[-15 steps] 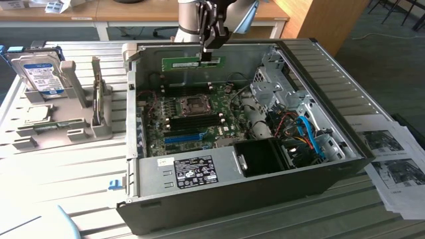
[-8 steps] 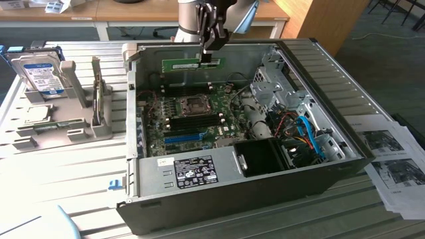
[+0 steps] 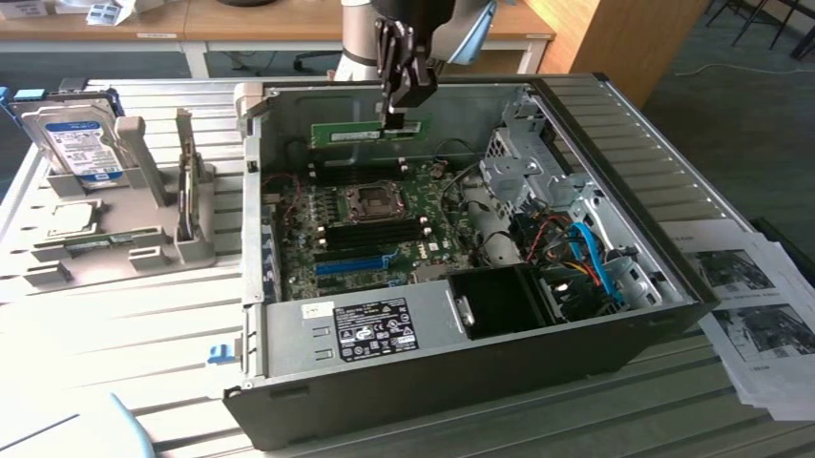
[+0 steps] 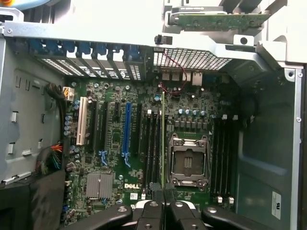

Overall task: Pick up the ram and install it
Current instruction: 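Pick up the ram and move it above insertion slot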

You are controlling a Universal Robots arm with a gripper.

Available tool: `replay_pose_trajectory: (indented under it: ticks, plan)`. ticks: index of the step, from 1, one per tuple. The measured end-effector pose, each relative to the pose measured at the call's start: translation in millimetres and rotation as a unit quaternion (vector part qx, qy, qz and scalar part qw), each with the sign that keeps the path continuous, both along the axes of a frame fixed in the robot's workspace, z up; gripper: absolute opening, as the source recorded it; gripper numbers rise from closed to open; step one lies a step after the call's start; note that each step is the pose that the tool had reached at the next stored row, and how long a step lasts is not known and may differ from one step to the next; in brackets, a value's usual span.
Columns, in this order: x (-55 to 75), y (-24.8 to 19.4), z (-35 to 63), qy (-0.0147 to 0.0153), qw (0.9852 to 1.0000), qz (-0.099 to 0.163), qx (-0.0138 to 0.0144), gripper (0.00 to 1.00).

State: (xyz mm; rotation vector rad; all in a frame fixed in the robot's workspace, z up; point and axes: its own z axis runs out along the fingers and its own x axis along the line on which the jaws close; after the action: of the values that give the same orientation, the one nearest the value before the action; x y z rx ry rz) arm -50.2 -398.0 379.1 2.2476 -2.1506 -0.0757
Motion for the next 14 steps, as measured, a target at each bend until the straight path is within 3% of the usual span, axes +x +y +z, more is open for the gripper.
replay_pose_trajectory:
  ticks: [14]
  plan:
    - [0.0,0.0,-11.2,-0.0001,1.0,0.0,0.0006,0.11]
